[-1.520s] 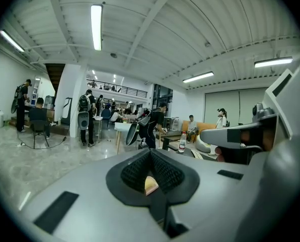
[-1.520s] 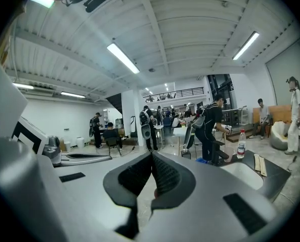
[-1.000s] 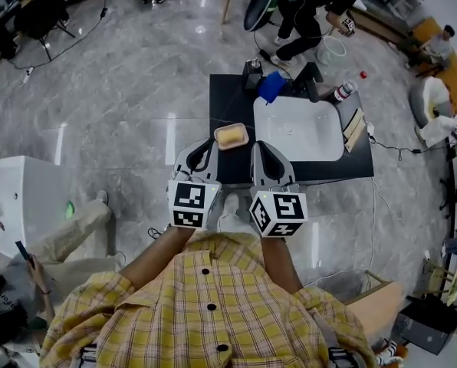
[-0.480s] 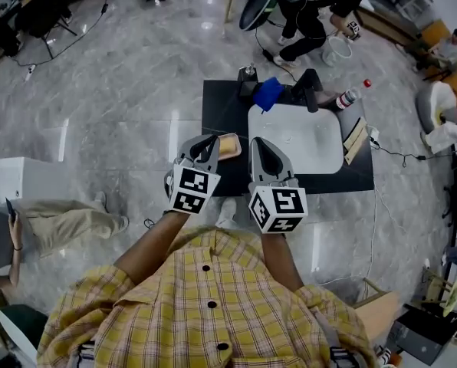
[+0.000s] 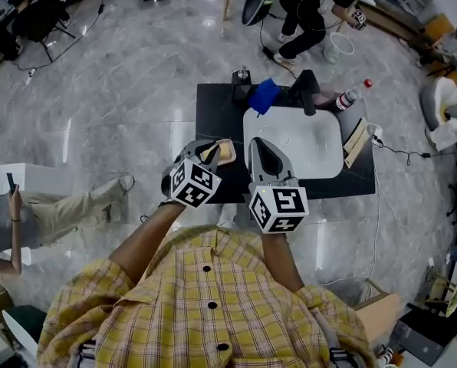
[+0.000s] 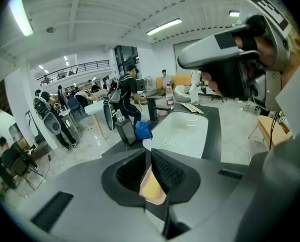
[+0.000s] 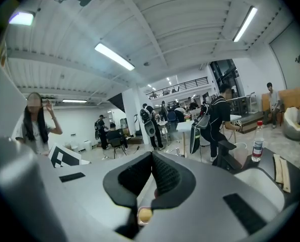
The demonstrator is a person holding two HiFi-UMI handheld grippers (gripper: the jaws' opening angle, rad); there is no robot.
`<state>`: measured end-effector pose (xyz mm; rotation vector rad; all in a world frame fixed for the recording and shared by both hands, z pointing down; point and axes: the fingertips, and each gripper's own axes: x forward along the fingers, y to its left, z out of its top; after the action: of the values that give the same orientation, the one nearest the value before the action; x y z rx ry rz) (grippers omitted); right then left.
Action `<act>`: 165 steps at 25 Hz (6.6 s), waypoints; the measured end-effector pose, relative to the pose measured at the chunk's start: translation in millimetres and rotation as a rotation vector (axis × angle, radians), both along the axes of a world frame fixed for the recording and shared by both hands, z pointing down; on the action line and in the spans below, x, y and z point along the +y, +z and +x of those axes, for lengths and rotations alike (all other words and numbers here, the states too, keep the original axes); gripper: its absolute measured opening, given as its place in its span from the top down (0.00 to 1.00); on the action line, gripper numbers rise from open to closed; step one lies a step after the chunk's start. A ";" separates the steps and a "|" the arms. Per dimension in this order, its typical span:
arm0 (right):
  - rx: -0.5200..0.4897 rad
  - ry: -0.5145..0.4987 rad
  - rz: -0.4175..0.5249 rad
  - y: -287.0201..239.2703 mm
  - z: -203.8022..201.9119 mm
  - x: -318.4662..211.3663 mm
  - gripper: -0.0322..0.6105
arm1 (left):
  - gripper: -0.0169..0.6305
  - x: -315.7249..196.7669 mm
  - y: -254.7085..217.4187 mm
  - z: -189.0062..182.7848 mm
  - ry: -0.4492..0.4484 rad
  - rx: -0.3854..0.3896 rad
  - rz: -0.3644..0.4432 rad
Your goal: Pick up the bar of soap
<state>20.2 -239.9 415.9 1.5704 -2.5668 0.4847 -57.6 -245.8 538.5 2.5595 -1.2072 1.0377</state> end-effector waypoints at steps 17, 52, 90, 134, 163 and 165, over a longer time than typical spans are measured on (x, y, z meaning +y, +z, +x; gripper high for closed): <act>-0.024 -0.010 -0.040 19.9 16.3 -26.6 0.92 | 0.77 -12.0 68.4 14.7 0.192 -0.197 -0.173; -0.009 0.027 -0.084 42.8 49.6 -71.3 0.92 | 0.59 -21.8 184.5 17.1 0.471 -0.412 -0.451; -0.003 0.057 -0.097 51.7 58.9 -69.8 0.92 | 0.65 -20.3 210.3 14.7 0.446 -0.432 -0.580; -0.009 0.013 -0.045 27.5 36.4 -41.5 0.92 | 0.69 -19.4 116.2 3.1 0.215 -0.158 -0.357; 0.034 -0.046 0.033 2.3 0.4 -19.7 0.92 | 0.70 -41.6 -96.0 -14.0 -0.065 0.243 0.249; 0.047 -0.049 0.043 -0.3 -2.7 -17.6 0.92 | 0.70 -39.6 -104.2 -18.5 -0.090 0.264 0.277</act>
<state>17.5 -257.5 415.6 1.5094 -2.5903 0.3864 -76.0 -285.4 434.3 2.7009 -1.4601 0.5239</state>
